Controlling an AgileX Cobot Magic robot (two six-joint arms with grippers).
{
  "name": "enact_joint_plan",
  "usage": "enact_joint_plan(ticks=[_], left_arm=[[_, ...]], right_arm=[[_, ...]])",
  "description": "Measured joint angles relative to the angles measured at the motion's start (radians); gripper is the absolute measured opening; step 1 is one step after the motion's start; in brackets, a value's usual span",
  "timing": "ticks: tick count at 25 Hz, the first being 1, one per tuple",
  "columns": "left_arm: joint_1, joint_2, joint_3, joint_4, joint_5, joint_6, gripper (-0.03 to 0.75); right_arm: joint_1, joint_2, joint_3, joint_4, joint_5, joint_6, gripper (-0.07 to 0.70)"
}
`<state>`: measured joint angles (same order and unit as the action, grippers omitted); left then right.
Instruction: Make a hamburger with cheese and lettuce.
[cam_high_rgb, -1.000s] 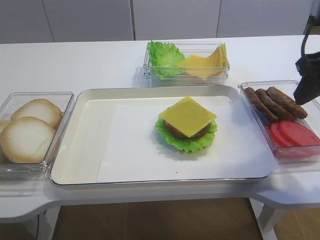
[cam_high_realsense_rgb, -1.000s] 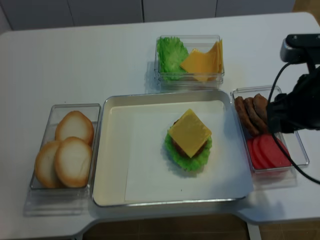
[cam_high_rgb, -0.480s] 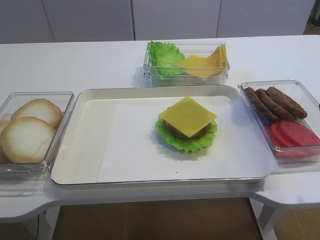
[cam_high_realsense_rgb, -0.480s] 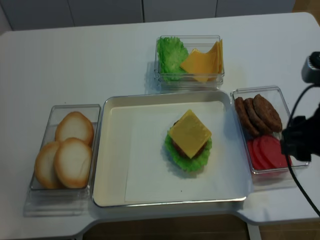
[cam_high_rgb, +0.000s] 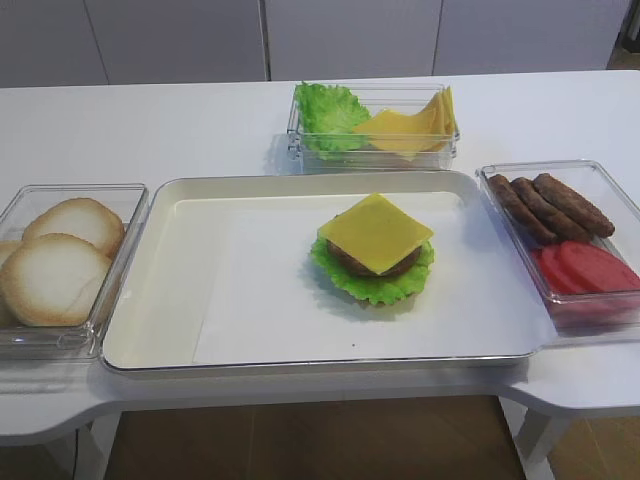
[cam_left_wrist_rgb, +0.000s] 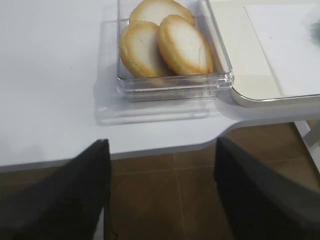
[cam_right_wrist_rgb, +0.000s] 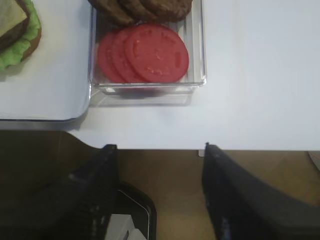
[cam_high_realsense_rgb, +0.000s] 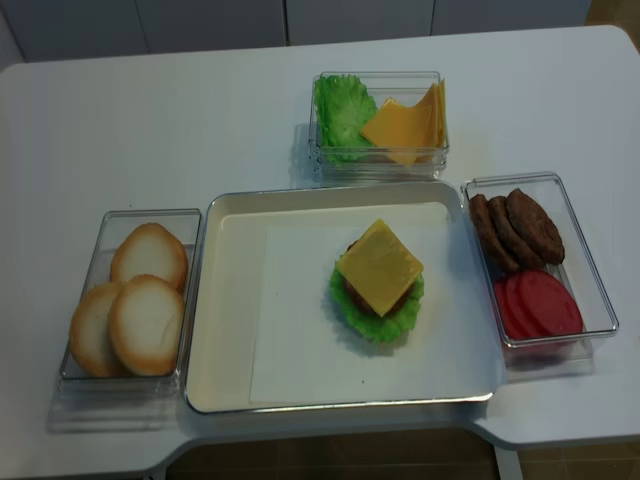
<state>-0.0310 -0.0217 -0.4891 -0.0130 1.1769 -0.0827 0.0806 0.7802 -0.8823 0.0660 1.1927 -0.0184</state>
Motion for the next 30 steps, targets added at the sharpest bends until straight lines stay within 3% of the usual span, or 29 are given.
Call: enact_joint_plan(ticks=[6,26,30], left_arm=[[0.0,0.0,0.0,0.0,0.0,0.0,0.476],[0.0,0.0,0.0,0.0,0.0,0.0,0.476],[0.0,0.0,0.0,0.0,0.0,0.0,0.476]], right_arm=[[0.0,-0.128,0.0,-0.012,0.067,0.0,0.408],[-0.002,-0.536,0.0,0.047,0.086,0.0,0.408],[-0.002,-0.614,0.043,0.067,0.088,0.0,0.407]])
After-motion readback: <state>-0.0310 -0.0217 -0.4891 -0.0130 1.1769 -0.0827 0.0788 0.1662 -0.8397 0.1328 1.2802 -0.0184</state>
